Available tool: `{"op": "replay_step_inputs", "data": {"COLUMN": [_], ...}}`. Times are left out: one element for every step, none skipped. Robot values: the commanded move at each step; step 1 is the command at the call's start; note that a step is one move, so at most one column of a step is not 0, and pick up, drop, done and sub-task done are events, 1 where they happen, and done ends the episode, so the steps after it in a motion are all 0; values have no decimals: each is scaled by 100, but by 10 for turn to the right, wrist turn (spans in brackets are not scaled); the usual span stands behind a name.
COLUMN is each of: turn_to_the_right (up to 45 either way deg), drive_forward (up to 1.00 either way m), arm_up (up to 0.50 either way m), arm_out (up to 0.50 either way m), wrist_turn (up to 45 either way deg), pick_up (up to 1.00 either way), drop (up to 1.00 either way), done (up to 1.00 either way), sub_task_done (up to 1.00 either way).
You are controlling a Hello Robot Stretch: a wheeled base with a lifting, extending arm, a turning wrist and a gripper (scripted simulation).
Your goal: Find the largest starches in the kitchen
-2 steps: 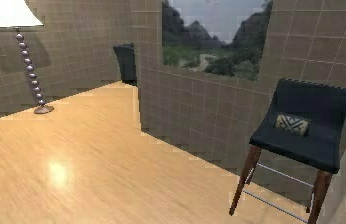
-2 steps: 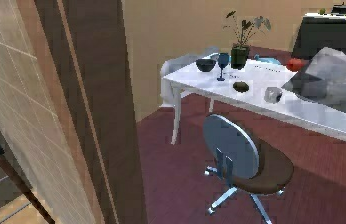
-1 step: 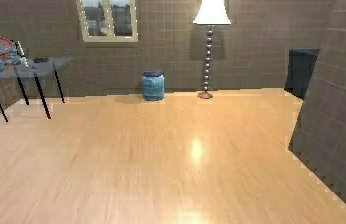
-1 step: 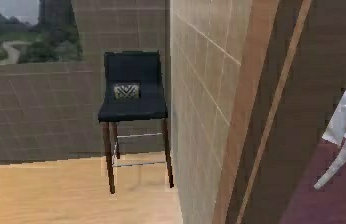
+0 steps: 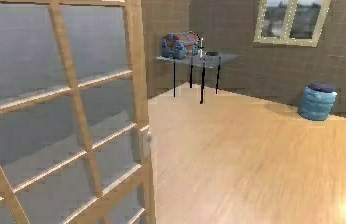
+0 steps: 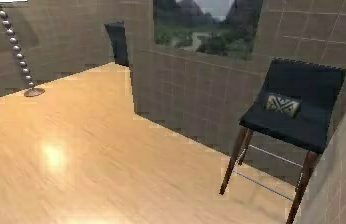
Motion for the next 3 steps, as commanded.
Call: {"op": "replay_step_inputs", "data": {"turn_to_the_right": [-450,-450,-60], "drive_forward": [0,0,0], "arm_up": [0,0,0], "arm_out": [0,0,0], "wrist_turn": [0,0,0], "pick_up": [0,0,0], "drop": [0,0,0], "done": [0,0,0], "sub_task_done": [0,0,0]}}
